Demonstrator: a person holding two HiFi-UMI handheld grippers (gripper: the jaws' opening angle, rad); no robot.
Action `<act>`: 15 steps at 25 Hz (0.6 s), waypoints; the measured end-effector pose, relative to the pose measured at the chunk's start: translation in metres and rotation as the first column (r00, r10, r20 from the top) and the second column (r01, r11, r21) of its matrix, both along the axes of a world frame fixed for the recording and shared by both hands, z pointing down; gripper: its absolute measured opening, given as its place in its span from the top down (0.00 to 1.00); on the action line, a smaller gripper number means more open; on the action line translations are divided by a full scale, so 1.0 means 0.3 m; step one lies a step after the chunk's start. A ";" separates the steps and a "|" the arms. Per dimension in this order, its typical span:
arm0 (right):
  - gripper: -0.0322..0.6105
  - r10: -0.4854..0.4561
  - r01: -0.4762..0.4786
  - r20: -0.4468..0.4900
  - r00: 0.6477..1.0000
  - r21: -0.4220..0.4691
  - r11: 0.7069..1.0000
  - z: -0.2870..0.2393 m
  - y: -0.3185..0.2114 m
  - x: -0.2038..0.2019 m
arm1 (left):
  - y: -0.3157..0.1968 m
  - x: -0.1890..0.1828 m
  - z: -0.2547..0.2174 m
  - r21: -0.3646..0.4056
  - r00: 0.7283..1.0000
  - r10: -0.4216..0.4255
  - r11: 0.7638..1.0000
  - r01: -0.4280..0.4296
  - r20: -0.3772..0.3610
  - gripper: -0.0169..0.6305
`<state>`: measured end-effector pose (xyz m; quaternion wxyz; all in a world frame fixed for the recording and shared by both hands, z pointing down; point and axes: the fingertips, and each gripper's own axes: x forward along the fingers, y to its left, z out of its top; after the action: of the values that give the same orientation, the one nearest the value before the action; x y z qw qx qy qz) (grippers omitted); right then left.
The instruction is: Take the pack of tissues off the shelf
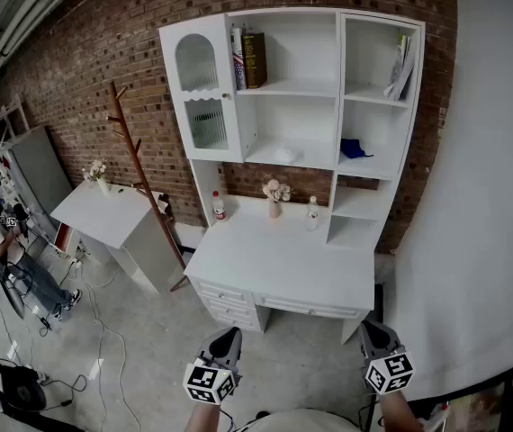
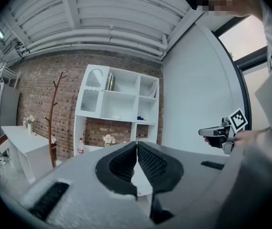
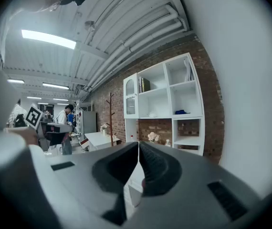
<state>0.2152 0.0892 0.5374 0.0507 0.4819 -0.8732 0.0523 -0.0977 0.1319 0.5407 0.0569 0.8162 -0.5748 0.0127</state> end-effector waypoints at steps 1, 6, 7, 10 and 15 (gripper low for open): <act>0.90 -0.002 0.002 0.000 1.000 0.000 1.000 0.000 0.000 -0.004 | 0.001 -0.001 0.001 -0.001 1.000 0.000 1.000 0.000 -0.001 0.93; 0.90 -0.013 0.013 -0.003 1.000 0.001 1.000 -0.003 0.005 -0.020 | 0.006 -0.001 0.005 -0.003 1.000 0.000 1.000 0.000 -0.003 0.93; 0.90 -0.013 0.013 -0.004 1.000 0.001 1.000 -0.003 0.006 -0.022 | 0.007 0.000 0.006 -0.003 1.000 0.001 1.000 -0.001 -0.003 0.93; 0.90 -0.015 0.015 -0.006 1.000 0.000 1.000 -0.005 0.009 -0.025 | 0.009 0.002 0.005 -0.005 1.000 0.004 1.000 -0.004 -0.004 0.93; 0.90 -0.015 0.015 -0.007 1.000 -0.004 1.000 -0.008 0.009 -0.024 | 0.007 0.004 0.005 -0.011 1.000 0.008 1.000 -0.008 -0.002 0.93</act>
<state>0.2082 0.0917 0.5351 0.0550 0.4753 -0.8765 0.0521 -0.0964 0.1339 0.5421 0.0622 0.8183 -0.5712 0.0153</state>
